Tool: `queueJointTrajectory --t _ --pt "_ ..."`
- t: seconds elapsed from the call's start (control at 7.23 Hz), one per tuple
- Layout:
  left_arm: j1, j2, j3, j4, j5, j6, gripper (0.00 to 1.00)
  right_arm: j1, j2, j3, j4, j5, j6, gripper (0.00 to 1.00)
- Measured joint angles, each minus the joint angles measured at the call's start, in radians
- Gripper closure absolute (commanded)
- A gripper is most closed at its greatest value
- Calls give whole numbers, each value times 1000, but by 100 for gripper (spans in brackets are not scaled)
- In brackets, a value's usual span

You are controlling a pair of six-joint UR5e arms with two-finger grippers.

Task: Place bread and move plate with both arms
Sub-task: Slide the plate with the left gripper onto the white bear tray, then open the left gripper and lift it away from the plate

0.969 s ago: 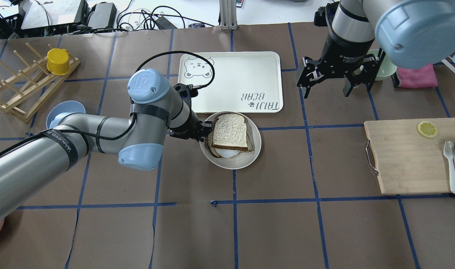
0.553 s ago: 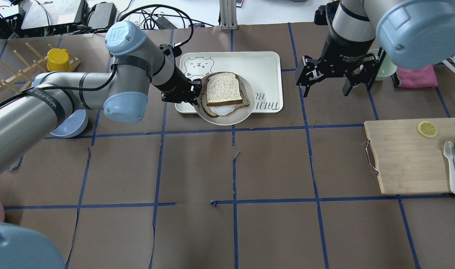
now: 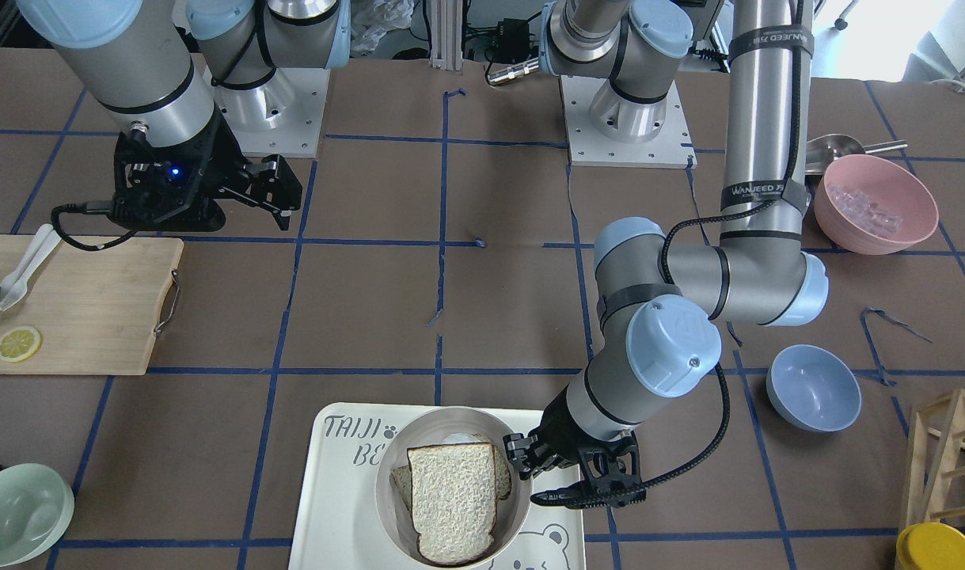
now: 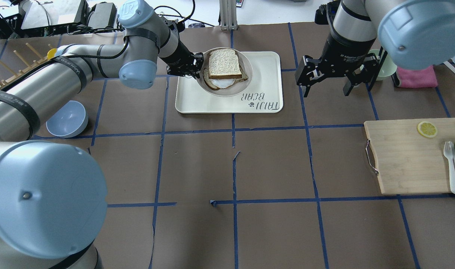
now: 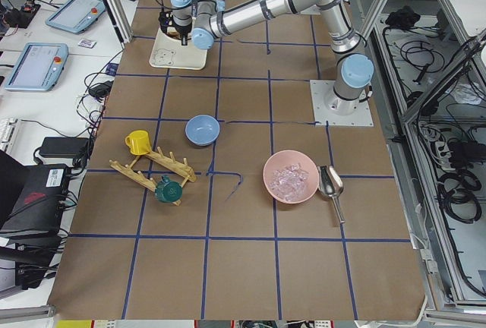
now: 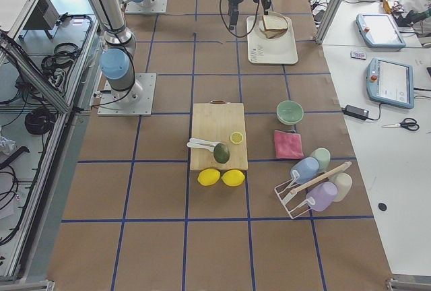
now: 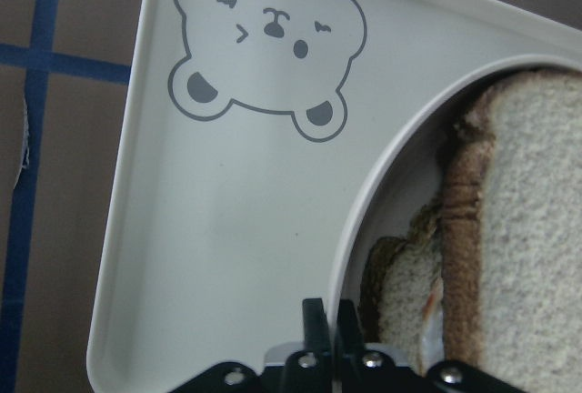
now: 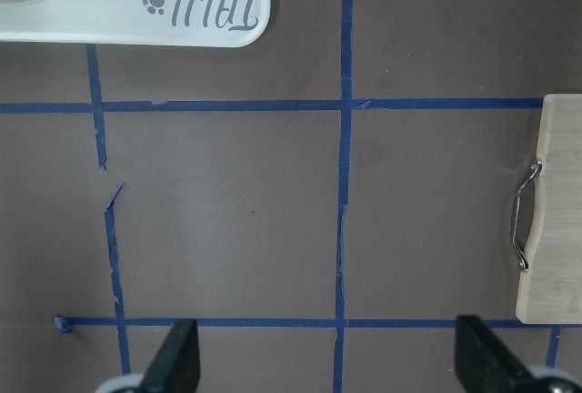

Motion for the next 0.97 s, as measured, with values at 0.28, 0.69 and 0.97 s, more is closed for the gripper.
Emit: queueJointTrajectory --t 0.28,0.69,0.97 --pt "0 -59 36 11 1 1 100 -2 -2 -1 -2 -3 0 0" --pt "0 -74 32 27 8 8 0 -3 -9 -6 0 -4 -1 0" --pt "-12 -23 23 20 38 26 0 -4 -14 -6 2 -7 0 0"
